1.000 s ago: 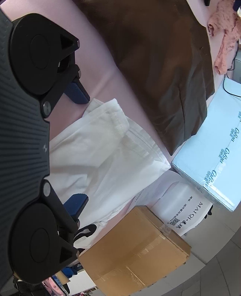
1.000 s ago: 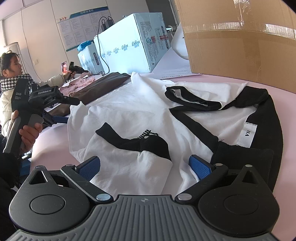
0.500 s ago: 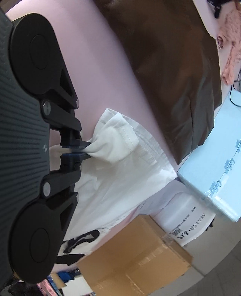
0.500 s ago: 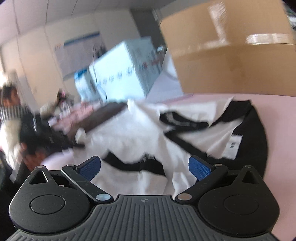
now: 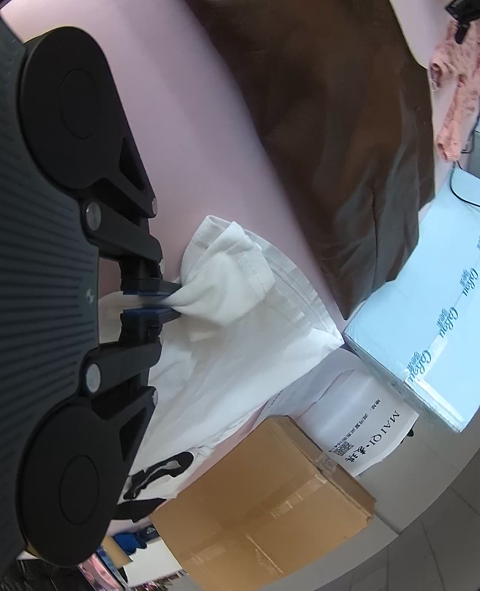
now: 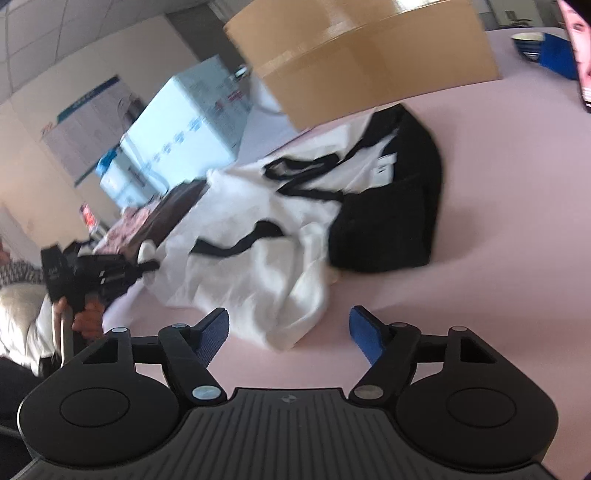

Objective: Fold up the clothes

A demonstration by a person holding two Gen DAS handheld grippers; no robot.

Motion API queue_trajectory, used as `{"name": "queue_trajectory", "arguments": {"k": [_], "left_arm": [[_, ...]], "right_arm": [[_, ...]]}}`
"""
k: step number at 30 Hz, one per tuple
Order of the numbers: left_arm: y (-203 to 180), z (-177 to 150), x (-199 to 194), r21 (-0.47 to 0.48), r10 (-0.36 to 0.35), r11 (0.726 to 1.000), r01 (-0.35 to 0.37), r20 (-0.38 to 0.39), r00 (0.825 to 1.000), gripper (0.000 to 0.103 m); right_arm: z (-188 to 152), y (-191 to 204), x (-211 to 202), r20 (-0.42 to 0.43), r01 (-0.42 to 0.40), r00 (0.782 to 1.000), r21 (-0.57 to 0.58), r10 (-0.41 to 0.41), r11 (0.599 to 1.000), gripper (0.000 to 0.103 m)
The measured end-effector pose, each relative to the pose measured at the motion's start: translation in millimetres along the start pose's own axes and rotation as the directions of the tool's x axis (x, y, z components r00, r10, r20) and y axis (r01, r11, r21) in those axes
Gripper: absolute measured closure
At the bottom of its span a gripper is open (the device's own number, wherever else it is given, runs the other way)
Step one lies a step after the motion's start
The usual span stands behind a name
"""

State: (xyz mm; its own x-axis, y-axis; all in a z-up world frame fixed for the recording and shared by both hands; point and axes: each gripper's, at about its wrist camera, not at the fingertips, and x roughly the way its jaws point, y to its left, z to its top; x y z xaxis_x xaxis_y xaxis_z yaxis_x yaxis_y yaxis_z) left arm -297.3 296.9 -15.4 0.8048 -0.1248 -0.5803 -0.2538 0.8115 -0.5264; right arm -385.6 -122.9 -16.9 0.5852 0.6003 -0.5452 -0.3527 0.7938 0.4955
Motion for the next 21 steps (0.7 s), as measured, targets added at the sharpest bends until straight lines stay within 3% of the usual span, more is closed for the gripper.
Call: {"name": "queue_trajectory", "arguments": {"k": [2,3,7,10,15,18,21], "left_arm": [[2,0,-1,-0.006,-0.006,1.000,0.006,-0.002,1.000,0.096],[3,0,-1,-0.011,-0.008,1.000,0.008,-0.004,1.000,0.096],[1,0,-7,0.023,0.006,1.000,-0.006,-0.009,1.000,0.098],[-6,-5,-16,0.083,0.029,0.996,-0.029,0.000,1.000,0.098],[-11,-8,-46,0.132,0.010,0.991,-0.009,-0.006,1.000,0.098],[-16,-12,-66,0.192,0.029,0.981,-0.024,-0.026,0.999,0.098],[-16,-13,-71,0.188,0.051,0.982,-0.029,-0.116,0.992,0.098]], "right_arm": [[-3,7,5,-0.018,0.009,1.000,-0.018,-0.009,1.000,0.083],[-5,10,8,-0.012,0.047,0.999,-0.038,-0.047,0.998,0.091],[-9,0,4,0.019,0.005,1.000,0.023,-0.005,1.000,0.094],[-13,7,-11,0.074,-0.012,0.997,-0.005,0.012,1.000,0.095],[-17,15,-43,0.128,-0.050,0.990,-0.007,0.050,0.999,0.095],[-20,16,-53,0.130,-0.070,0.989,0.006,0.069,0.998,0.095],[-21,12,-57,0.123,-0.074,0.990,0.030,0.070,0.997,0.095]]}}
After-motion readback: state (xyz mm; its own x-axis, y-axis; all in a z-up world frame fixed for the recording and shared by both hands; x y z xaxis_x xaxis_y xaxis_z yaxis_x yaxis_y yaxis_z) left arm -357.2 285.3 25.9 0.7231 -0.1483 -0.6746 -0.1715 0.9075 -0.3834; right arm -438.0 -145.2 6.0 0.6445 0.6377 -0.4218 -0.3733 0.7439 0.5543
